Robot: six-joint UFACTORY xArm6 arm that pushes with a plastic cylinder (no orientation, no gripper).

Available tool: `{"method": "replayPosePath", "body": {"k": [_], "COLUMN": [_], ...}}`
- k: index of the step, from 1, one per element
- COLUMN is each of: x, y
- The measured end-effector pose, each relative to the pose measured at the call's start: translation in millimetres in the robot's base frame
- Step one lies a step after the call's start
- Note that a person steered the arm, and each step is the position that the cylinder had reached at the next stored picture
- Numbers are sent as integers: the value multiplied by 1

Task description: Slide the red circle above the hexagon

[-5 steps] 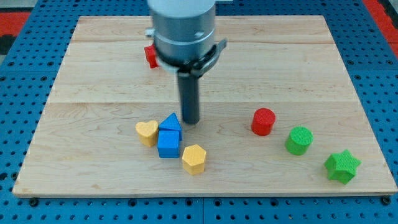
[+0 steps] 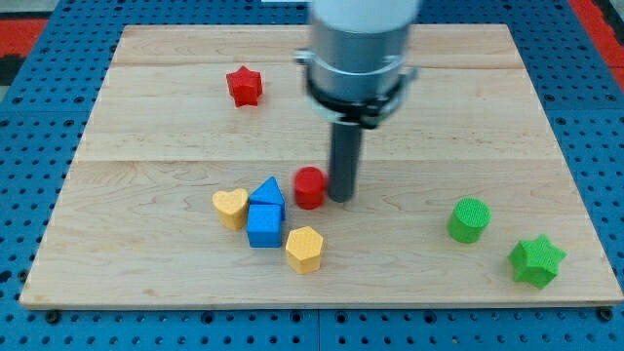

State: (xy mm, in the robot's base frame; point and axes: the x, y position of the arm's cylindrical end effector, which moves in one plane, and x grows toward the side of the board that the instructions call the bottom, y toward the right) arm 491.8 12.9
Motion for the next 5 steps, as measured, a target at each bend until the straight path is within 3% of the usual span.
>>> {"method": "replayPosePath", "body": {"k": [1, 2, 3, 4, 5], "x": [-22, 8, -4, -15, 55], "y": [28, 3, 43, 149, 186]}}
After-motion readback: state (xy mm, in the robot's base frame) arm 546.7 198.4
